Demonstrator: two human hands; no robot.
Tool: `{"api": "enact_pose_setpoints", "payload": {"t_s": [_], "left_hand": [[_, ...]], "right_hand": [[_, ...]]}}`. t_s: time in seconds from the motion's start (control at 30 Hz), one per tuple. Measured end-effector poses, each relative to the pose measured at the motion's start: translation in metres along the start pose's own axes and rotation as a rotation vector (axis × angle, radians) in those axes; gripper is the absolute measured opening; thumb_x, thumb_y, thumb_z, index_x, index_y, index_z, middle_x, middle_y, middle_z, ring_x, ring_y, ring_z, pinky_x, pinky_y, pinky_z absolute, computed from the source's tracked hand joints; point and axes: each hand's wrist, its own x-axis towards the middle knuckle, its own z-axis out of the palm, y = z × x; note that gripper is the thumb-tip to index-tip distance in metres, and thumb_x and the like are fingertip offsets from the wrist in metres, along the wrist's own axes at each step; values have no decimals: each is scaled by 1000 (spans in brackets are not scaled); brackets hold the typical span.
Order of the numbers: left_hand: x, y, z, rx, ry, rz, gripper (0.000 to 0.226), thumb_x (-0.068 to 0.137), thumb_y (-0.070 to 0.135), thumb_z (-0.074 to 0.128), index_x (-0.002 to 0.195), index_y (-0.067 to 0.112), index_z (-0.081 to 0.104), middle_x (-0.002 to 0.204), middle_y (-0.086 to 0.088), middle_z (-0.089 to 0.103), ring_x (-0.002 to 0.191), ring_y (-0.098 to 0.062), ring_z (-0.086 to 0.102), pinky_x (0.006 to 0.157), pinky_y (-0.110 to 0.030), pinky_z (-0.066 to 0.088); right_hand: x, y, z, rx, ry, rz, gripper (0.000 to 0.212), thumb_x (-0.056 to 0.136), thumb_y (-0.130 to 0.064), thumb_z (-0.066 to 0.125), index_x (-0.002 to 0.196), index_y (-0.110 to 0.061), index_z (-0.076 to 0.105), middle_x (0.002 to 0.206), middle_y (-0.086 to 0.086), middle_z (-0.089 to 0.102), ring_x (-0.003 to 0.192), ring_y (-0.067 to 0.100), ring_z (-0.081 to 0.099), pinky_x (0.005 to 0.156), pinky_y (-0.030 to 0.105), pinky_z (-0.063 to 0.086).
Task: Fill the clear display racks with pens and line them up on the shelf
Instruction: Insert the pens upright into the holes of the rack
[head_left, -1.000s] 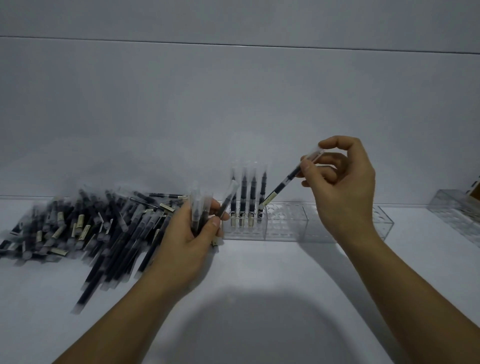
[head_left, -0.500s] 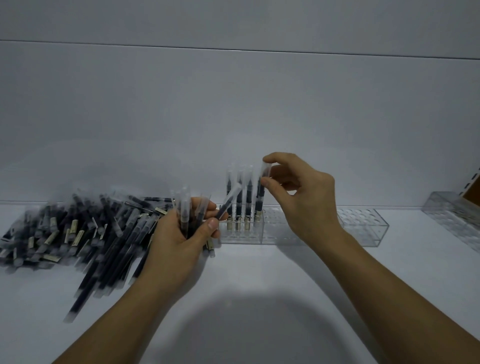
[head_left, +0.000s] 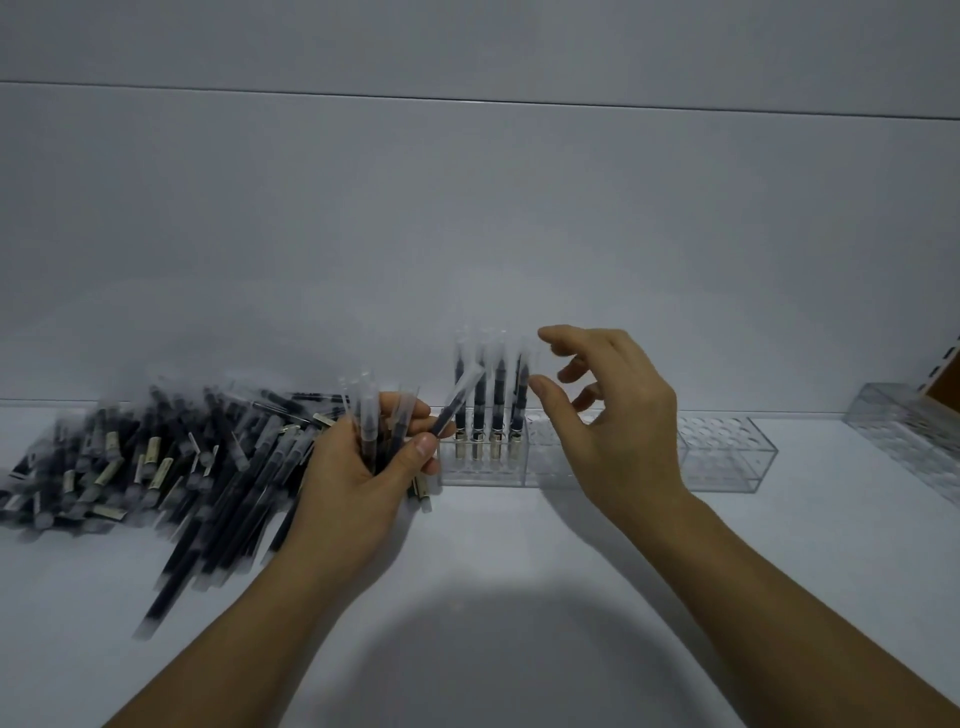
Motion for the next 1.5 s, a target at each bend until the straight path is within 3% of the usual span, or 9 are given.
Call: {"api": "enact_pose_setpoints", "payload": {"t_s": [0.17,0.33,0.5,0.73,0.83,0.9,1.03,1.17,1.5], "left_hand": [[-5,7,5,-152,-35,-33,13,92,-13,56,102,-6,59,83,-26,65,64,-20,63,58,-27,55],[-5,5,3,-87,-60,-30,16,91,-8,62,104,1,65,85,-19,69,72,-15,68,63,-21,56],[-7,6,6,-106,-114,-24,19,94,-6,58,110,1,66,89,-22,69,82,-27,70,68,-23,57],[-6,8,9,-112,38,-40,30,101,1,47,126,8,62,76,9,60,59,9,56,58,-5,45],[-5,8,4,-26,61,-27,33,101,6,52,128,21,61,92,15,73,87,15,63,80,-3,48],[-4,7,2,-16,98,-43,32,99,6,56,125,23,60,96,11,72,87,11,65,75,-6,49],[0,3,-3,-26,128,-38,5,95,8,60,99,7,57,74,-1,61,61,-2,60,62,-16,50],[2,3,-2,11,116,16,17,96,5,59,86,-8,58,59,1,62,52,-2,56,53,-12,46],[7,-6,-8,36,150,2,13,98,16,58,88,8,62,80,-5,70,63,-12,59,59,-24,49]], "right_hand": [[-9,-34,9,542,-148,425,24,88,-12,78,110,-18,70,82,0,72,73,15,67,62,24,54],[-12,-41,18,786,-262,605,23,85,3,77,97,-16,72,80,12,75,64,10,68,58,19,53],[-11,-36,16,782,-314,613,11,89,5,72,91,-6,71,73,4,72,61,9,67,56,21,53],[0,-29,3,848,-177,663,7,100,2,56,100,-3,60,87,21,73,69,24,71,62,32,60],[0,-25,2,786,-88,627,16,100,1,57,114,-6,57,85,17,74,69,25,73,65,31,60],[-1,-23,0,712,-42,558,29,99,0,60,124,-13,52,84,17,73,73,27,74,69,30,60],[-1,-20,-3,602,-18,428,41,98,-2,63,127,-27,46,82,13,72,77,26,74,75,35,60],[-2,-16,-2,526,-17,355,43,98,-6,66,121,-37,48,83,9,74,80,26,75,81,50,61],[13,-13,5,487,11,268,41,96,-7,69,124,-31,49,83,3,73,83,25,75,78,52,61]]}}
